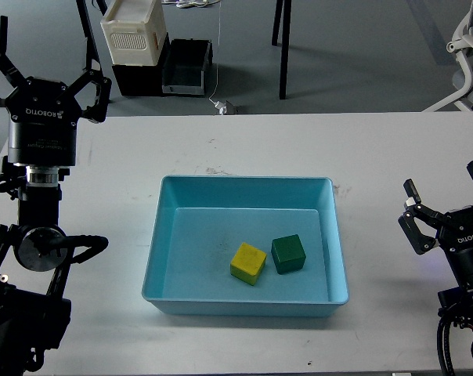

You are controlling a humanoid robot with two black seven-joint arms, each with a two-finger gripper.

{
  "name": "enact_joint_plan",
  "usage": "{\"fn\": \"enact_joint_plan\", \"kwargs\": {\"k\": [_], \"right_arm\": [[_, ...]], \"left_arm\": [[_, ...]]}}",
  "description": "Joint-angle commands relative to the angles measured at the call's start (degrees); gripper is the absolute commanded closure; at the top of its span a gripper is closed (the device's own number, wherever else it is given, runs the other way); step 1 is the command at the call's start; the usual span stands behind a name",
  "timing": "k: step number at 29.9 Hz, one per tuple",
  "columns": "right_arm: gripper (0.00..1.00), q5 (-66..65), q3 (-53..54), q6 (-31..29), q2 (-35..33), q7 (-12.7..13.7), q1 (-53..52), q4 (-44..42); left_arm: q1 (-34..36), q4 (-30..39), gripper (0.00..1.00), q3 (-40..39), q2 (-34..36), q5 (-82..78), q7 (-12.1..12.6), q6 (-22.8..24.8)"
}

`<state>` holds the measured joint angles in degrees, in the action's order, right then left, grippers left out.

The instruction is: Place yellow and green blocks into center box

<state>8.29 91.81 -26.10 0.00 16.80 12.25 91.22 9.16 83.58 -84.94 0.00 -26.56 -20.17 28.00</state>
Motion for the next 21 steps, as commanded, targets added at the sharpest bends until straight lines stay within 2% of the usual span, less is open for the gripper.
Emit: {"fn": "enact_joint_plan", "kwargs": {"k": [1,6,11,15,21], "right_arm": [[0.00,-0.47,-1.28,0.35,0.00,-0.01,-0.74,-0.17],[0.00,-0.47,-3.83,0.17,0.00,-0.10,-0.74,0.01],[0.00,-0.47,-4.09,0.00,0.00,-0.10,-0.74,-0.34],[0.00,-0.55,-5.85,0.00,0.00,-0.10,-1.70,-0.52],[0.00,-1.70,-6.38,0.00,0.00,-0.10,-3.98,-2.10]], "left_arm": [[-5.46,2.72,0.00,-0.92,0.00,3.70,0.04,0.00],[-11.70,5.62,0.00,-0.66,0.00,7.75,0.48,0.00],[-17.15,8.26,0.00,0.04,0.00,10.47,3.02,0.00],[-18.82,8.26,0.00,1.53,0.00,11.97,5.66,0.00],[-21.11,8.26,0.00,5.57,0.00,11.97,5.93,0.00]]}}
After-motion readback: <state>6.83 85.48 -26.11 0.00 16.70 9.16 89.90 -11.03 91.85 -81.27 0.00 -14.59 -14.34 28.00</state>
